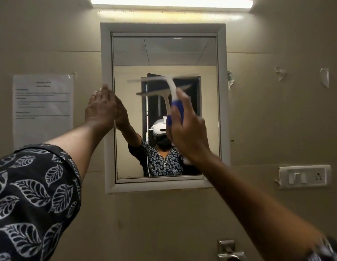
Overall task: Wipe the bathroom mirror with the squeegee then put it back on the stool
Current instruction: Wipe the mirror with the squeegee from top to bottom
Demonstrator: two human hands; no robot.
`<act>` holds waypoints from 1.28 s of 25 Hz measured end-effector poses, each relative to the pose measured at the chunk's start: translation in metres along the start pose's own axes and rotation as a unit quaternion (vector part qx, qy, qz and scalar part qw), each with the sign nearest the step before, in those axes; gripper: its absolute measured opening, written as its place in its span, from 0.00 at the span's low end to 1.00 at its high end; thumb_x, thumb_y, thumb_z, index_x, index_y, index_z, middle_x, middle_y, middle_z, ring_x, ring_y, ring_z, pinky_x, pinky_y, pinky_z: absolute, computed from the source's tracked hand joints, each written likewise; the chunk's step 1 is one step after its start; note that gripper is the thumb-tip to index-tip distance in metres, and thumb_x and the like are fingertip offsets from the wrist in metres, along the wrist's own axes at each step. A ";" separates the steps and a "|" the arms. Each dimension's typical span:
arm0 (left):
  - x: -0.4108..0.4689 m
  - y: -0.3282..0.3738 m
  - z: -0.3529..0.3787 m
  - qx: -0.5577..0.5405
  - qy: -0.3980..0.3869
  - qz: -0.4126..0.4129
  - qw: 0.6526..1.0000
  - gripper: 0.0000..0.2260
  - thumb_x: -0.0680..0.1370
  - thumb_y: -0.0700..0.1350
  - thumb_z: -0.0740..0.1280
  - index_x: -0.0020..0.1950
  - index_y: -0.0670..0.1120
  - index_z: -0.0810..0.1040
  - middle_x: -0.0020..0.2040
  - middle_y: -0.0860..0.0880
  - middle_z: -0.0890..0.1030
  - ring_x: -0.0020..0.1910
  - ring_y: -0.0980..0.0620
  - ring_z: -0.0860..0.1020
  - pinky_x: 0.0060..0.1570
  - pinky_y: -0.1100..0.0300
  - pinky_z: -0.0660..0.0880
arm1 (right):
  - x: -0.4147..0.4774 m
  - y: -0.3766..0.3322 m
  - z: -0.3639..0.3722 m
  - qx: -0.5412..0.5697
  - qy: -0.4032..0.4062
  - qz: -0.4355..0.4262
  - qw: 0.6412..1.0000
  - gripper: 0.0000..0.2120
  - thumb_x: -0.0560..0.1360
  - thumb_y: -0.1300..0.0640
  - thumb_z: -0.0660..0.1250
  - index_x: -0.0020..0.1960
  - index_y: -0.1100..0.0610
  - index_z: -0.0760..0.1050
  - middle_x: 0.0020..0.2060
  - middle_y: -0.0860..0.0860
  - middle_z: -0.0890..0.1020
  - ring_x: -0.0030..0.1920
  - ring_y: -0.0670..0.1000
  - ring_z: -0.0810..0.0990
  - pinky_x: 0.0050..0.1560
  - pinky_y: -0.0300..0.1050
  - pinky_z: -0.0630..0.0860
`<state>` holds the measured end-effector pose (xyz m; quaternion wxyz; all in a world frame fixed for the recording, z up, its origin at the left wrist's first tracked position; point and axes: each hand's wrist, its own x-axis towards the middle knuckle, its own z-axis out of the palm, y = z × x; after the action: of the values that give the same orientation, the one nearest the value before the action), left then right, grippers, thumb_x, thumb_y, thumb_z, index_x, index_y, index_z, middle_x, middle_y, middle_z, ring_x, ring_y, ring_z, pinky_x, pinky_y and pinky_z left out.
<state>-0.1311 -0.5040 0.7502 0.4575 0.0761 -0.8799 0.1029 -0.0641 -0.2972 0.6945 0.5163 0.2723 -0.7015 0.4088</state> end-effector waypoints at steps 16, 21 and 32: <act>0.002 -0.009 0.004 -0.022 0.001 0.017 1.000 0.47 0.68 0.35 0.74 0.78 0.39 0.47 0.78 0.39 0.48 0.77 0.41 0.50 0.75 0.51 0.49 | 0.005 0.024 0.101 -0.070 -0.067 0.033 0.995 0.27 0.80 0.49 0.53 0.72 0.41 0.42 0.43 0.57 0.79 0.43 0.54 0.79 0.50 0.58 0.77; 0.002 -0.009 0.001 -0.013 -0.019 0.021 1.000 0.49 0.67 0.36 0.76 0.78 0.37 0.46 0.78 0.39 0.47 0.77 0.41 0.50 0.75 0.51 0.49 | -0.157 0.047 0.110 -0.036 -0.133 0.132 0.982 0.29 0.80 0.46 0.50 0.71 0.36 0.33 0.39 0.47 0.76 0.31 0.40 0.71 0.32 0.27 0.68; 0.002 -0.004 0.003 -0.003 -0.002 0.012 1.000 0.44 0.71 0.33 0.71 0.78 0.37 0.45 0.78 0.38 0.47 0.77 0.40 0.51 0.75 0.51 0.50 | 0.029 -0.035 0.128 0.385 -0.131 0.119 0.906 0.33 0.68 0.74 0.63 0.65 0.82 0.47 0.69 0.75 0.55 0.72 0.69 0.56 0.70 0.46 0.59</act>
<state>-0.1333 -0.5089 0.7507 0.4544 0.0644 -0.8821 0.1059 -0.1093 -0.4233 0.7148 0.2222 0.4159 -0.5782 0.6659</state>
